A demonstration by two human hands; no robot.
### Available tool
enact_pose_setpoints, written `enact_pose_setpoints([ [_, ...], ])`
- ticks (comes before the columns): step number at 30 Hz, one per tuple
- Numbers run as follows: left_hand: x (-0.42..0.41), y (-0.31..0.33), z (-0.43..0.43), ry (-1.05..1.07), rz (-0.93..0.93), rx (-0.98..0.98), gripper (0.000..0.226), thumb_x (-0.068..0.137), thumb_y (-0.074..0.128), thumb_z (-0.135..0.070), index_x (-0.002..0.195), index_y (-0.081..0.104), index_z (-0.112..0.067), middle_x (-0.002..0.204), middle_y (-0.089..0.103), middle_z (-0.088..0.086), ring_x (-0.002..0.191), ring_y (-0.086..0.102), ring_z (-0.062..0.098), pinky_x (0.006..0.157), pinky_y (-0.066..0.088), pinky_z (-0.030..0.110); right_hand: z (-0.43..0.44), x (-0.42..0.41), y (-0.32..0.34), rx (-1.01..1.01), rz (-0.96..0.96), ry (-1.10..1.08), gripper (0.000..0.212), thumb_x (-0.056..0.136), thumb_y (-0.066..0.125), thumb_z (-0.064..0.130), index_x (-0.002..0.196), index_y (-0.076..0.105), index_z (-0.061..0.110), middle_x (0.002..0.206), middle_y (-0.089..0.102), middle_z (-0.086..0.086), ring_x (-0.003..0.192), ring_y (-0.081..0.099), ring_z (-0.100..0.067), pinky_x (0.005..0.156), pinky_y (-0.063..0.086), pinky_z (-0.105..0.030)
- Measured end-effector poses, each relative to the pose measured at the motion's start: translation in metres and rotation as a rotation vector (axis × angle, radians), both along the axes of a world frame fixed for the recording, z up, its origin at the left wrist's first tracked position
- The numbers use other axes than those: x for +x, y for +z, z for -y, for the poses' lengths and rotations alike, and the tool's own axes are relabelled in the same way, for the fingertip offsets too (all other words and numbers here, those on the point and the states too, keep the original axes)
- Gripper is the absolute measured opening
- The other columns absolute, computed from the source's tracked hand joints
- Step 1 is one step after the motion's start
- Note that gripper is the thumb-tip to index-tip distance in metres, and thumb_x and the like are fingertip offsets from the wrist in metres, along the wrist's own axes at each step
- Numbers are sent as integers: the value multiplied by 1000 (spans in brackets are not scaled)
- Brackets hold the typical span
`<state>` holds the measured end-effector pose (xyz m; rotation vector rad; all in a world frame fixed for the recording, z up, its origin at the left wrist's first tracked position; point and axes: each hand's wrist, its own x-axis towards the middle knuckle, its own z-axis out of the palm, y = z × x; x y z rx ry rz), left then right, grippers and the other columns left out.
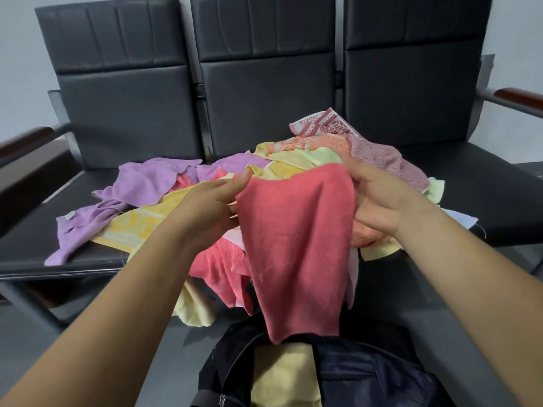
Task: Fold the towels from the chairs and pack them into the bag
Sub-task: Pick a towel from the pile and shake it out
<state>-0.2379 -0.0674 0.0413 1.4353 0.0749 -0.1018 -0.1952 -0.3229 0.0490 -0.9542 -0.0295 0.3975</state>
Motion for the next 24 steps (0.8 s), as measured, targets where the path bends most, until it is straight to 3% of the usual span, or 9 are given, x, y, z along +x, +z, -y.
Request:
enact_pose_setpoints([
  [3, -1, 7, -1, -61, 96, -147, 33, 89, 65, -4, 122, 63, 0, 109, 73, 9, 94, 71, 18, 80, 57, 26, 5, 1, 5, 226, 62, 17, 46, 89, 67, 15, 130, 62, -3, 131, 66, -15, 124, 63, -21, 105, 51, -34],
  [5, -1, 6, -3, 16, 175, 52, 28, 90, 64, 5, 115, 68, -5, 109, 76, 11, 102, 71, 22, 87, 58, 29, 4, 1, 4, 42, 149, 49, 41, 87, 64, 5, 126, 62, -6, 124, 69, -13, 118, 66, -20, 99, 55, -30],
  [8, -1, -1, -10, 155, 263, 553, 17, 92, 69, -7, 96, 71, -24, 97, 76, 4, 99, 70, 23, 97, 55, 45, 3, 0, -4, -312, 230, 9, 24, 93, 64, 5, 117, 68, 4, 99, 75, -4, 95, 70, -17, 75, 59, -33],
  [10, -2, -2, -7, 159, 280, 685, 6, 95, 65, -22, 94, 64, -27, 93, 73, 3, 96, 69, 28, 94, 55, 52, 2, -1, -8, -480, 279, -28, 21, 98, 64, 15, 119, 67, 13, 94, 74, 1, 87, 70, -16, 71, 58, -35],
  [13, -2, -1, 0, 191, 295, 838, 6, 102, 56, -28, 101, 56, -23, 91, 69, 3, 87, 67, 27, 86, 57, 47, 1, -1, -9, -595, 330, -74, 22, 99, 64, 20, 120, 67, 16, 95, 74, 0, 80, 71, -17, 71, 59, -37],
  [16, -1, 1, 2, 196, 149, 542, 22, 97, 65, -32, 107, 64, -12, 91, 67, 8, 82, 61, 22, 74, 56, 39, -3, 0, -7, -474, 221, -95, 23, 97, 66, 20, 117, 69, 9, 92, 74, -2, 77, 69, -16, 65, 58, -33],
  [20, -1, 8, 0, 13, 95, -18, 47, 84, 73, -27, 120, 66, 3, 113, 72, 15, 100, 67, 23, 91, 54, 37, 2, -3, 6, 74, 18, 38, 23, 86, 67, 20, 103, 70, 5, 86, 75, -5, 78, 73, -12, 71, 62, -25],
  [22, -2, 10, -2, -2, 156, -42, 33, 83, 70, -7, 114, 66, 1, 102, 76, 10, 95, 72, 18, 87, 57, 31, 6, -3, 9, 129, 59, 73, 19, 84, 64, 10, 97, 75, 2, 93, 76, -9, 85, 75, -13, 78, 61, -23],
  [24, -1, 7, -5, 84, 221, 180, 22, 86, 68, 4, 106, 70, -7, 92, 78, 5, 90, 73, 18, 88, 58, 35, 8, -1, 8, 12, 121, 99, 22, 81, 64, 4, 99, 76, -1, 103, 76, -12, 96, 74, -16, 85, 60, -25],
])
